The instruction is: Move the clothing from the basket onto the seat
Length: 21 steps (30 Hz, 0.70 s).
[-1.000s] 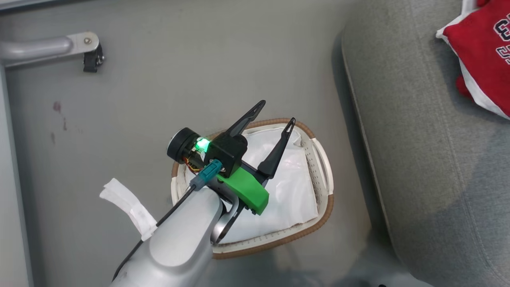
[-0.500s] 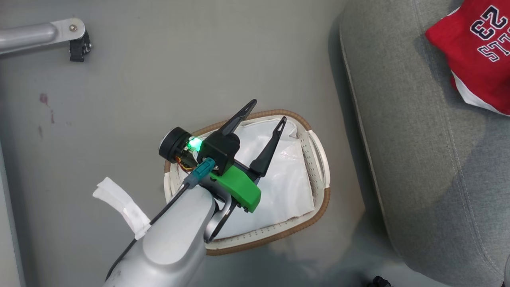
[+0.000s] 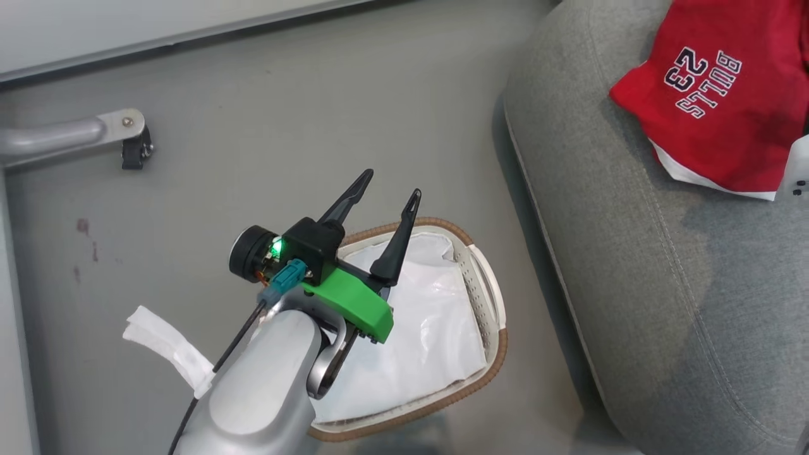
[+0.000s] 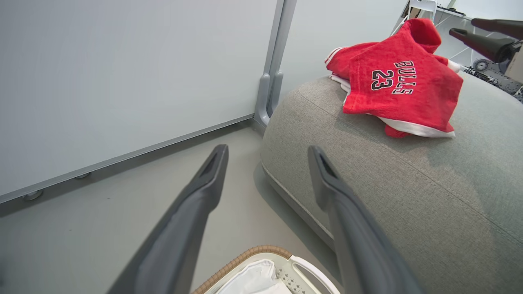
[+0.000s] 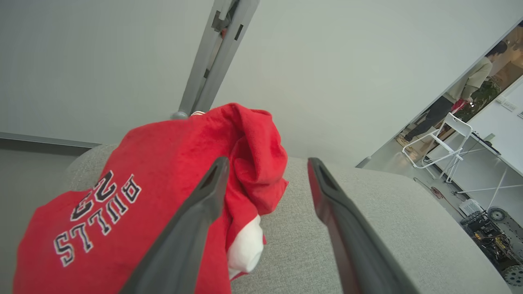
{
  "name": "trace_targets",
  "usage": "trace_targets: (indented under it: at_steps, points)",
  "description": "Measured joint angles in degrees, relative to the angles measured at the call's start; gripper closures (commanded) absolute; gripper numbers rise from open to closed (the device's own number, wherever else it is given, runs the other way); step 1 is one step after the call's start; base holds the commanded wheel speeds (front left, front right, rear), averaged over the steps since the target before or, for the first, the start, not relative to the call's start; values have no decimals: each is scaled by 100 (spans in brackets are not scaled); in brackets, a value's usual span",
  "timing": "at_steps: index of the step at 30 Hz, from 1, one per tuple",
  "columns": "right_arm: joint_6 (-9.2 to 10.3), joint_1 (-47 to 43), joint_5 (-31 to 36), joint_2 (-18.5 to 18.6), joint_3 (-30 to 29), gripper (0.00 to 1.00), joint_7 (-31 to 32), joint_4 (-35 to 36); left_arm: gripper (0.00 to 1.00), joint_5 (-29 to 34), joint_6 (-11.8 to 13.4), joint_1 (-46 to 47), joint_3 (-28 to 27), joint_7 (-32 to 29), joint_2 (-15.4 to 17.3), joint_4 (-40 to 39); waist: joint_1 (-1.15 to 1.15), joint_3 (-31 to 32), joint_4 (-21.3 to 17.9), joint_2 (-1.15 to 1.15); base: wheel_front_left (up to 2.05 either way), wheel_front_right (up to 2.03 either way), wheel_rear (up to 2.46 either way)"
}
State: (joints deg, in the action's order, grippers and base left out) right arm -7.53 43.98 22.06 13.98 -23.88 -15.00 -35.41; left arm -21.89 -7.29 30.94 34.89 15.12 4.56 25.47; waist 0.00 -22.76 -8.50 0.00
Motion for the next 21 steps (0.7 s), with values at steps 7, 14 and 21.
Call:
trace_targets:
  at_steps: [7, 14, 21]
  points:
    - [0, -96, -422, 70, 604, 0, 0, 235, 0, -27, 11, -337, -409, 0, -79, -78, 0, 576, 80, 0, 0, 0, 0]
    - [0, -366, -876, -342, 1042, 0, 0, 430, 0, -15, 148, -832, -1072, 0, -129, -134, 0, 1117, 332, 0, 0, 0, 0]
    - [0, -1123, -1350, -847, 1434, 0, 0, 734, 0, 86, 226, -1473, -1859, 0, -120, -222, 0, 1537, 656, 0, 0, 0, 0]
